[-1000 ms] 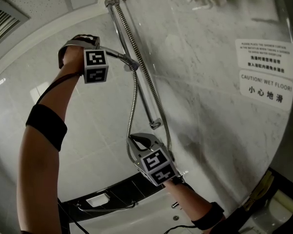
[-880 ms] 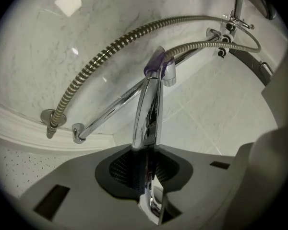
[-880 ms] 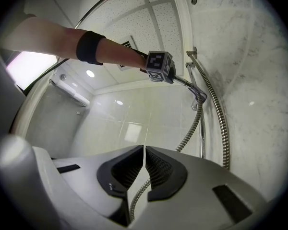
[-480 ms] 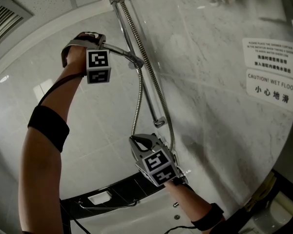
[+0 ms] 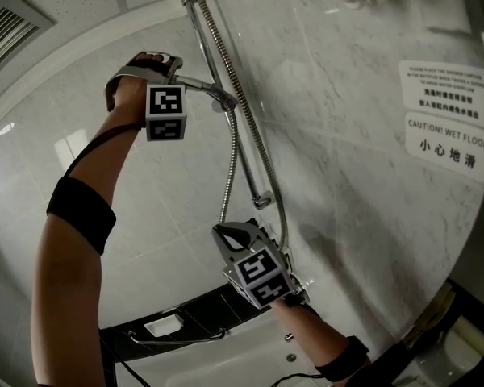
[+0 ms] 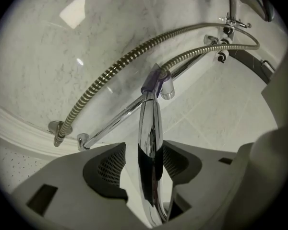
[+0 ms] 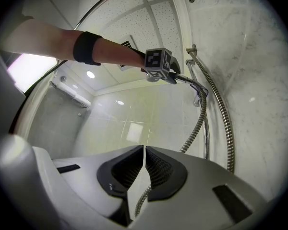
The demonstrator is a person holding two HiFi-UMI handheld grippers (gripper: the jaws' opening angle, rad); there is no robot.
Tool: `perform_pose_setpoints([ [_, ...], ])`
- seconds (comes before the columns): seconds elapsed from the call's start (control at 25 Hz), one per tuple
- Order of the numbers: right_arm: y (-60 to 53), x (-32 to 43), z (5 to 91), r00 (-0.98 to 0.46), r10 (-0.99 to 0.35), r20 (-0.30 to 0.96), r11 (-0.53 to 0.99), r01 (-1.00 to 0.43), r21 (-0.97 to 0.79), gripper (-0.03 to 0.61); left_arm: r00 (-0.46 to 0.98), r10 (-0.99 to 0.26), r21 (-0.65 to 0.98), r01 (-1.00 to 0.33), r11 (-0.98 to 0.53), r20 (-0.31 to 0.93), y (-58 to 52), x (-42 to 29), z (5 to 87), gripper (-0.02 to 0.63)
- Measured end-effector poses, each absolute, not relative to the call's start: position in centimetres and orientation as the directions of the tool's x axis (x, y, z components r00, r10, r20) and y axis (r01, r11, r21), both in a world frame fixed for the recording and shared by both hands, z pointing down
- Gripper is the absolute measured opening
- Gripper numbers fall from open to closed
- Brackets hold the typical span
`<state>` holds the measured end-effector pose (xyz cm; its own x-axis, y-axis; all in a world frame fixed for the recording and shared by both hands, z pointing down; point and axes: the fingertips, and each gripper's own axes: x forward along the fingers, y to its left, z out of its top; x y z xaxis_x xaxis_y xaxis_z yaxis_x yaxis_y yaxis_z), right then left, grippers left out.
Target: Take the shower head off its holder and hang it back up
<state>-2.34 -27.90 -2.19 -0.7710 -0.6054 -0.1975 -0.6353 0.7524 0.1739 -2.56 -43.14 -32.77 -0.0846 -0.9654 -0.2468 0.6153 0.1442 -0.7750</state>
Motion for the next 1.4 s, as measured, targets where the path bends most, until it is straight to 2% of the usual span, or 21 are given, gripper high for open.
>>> perform_pose_setpoints([
  [0.16,-27.1,-2.5,-2.3,-0.780,-0.598,-0.186,0.763,-0.624,0.166,0.029,-0.064,-0.954,-0.730,0.659,0.180,-0.293,-43.7,-3.1,-33.6,0.239],
  [0.28,-27.0,-2.7,-2.1,-0.779,-0.599,-0.185,0.762,-0.625,0.169,0.029,-0.075,-0.965,-0.766,0.625,0.150,-0.250,-41.7,-3.0,-32.7,0.239],
  [0.6,-26.9,-3.6,-0.3,-0.773,-0.614,-0.163,0.752,-0.635,0.176,0.029,-0.010,-0.951,-0.737,0.635,0.233,-0.309,-37.6,-3.9,-33.4,0.239],
  [0.72,-26.3,-4.0,0.6,-0.774,-0.615,-0.151,0.755,-0.633,0.173,0.029,0.012,-0.956,-0.776,0.582,0.244,-0.292,-35.1,-4.7,-32.4,0.226],
  [0.8,-26.1,-4.0,1.2,-0.771,-0.620,-0.142,0.753,-0.636,0.169,0.029,0.036,-0.964,-0.825,0.510,0.244,-0.263,-32.5,-4.9,-31.1,0.145],
  [0.84,-26.1,-3.9,1.6,-0.769,-0.625,-0.137,0.751,-0.640,0.166,0.029,0.050,-0.965,-0.845,0.474,0.249,-0.257,-31.2,-5.0,-30.5,0.074],
  [0.88,-26.1,-3.8,2.0,-0.766,-0.630,-0.132,0.748,-0.643,0.162,0.029,0.061,-0.965,-0.860,0.442,0.256,-0.256,-30.2,-5.4,-30.0,0.031],
  [0.92,-26.2,-3.7,2.4,-0.763,-0.635,-0.126,0.746,-0.647,0.157,0.029,0.065,-0.965,-0.875,0.410,0.256,-0.252,-29.3,-6.0,-29.4,0.008],
  [1.2,-24.9,-4.4,6.1,-0.756,-0.651,-0.067,0.747,-0.654,0.120,0.029,0.051,-0.990,-0.986,0.091,0.138,-0.134,-24.3,-13.7,-22.6,0.008],
  [1.28,-24.1,-4.6,7.6,-0.757,-0.653,-0.038,0.750,-0.652,0.113,0.029,0.056,-0.994,-0.995,-0.055,0.086,-0.089,-22.7,-16.0,-19.7,0.008],
  [1.4,-22.9,-5.6,9.9,-0.765,-0.644,0.003,0.760,-0.639,0.117,0.029,0.071,-0.996,-0.932,-0.362,0.018,-0.047,-20.3,-19.6,-15.2,0.007],
])
